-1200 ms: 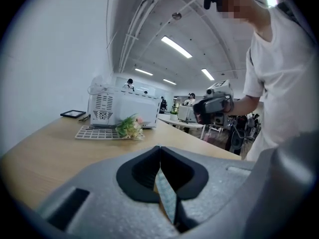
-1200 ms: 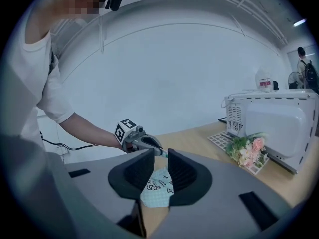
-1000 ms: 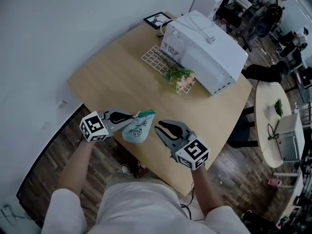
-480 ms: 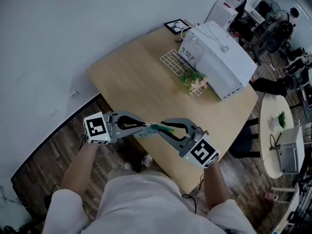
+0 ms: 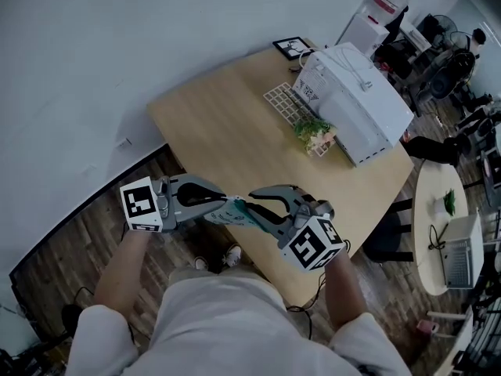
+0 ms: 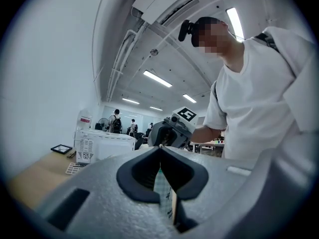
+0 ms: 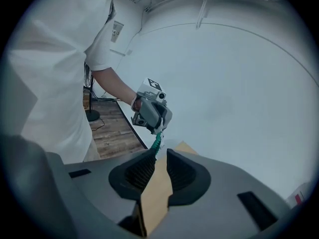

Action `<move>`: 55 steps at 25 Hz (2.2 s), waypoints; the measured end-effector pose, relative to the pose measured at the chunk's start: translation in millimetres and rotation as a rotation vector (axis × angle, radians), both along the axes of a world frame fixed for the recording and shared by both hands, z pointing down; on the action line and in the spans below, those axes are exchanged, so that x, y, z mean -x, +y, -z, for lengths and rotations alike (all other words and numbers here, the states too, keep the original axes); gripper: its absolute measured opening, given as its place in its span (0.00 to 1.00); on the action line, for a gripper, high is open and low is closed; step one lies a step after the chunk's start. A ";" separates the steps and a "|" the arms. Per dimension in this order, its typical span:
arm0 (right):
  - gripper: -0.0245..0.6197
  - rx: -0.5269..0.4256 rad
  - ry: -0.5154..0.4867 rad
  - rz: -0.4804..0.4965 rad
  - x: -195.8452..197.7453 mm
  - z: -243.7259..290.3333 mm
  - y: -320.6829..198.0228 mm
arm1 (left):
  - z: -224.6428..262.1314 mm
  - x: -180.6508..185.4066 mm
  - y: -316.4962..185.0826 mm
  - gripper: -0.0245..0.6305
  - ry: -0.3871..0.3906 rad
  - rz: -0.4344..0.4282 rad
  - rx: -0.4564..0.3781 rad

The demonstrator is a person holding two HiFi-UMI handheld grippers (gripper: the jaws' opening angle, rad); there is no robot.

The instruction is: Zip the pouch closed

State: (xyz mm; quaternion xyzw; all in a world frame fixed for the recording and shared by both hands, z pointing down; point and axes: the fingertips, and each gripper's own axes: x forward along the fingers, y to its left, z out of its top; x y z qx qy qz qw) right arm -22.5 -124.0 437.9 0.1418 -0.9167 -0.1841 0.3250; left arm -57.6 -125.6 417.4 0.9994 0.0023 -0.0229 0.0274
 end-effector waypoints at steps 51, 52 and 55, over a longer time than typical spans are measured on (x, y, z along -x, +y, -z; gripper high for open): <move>0.05 0.010 -0.053 -0.040 31.6 -12.1 25.0 | -12.7 20.2 22.7 0.07 -0.056 0.071 -0.048; 0.05 0.011 -0.054 -0.041 32.2 -12.1 25.6 | -12.8 20.7 22.2 0.08 -0.060 0.074 -0.054; 0.04 0.011 -0.055 -0.048 33.3 -12.0 28.0 | -13.5 21.8 22.3 0.14 -0.073 0.072 -0.067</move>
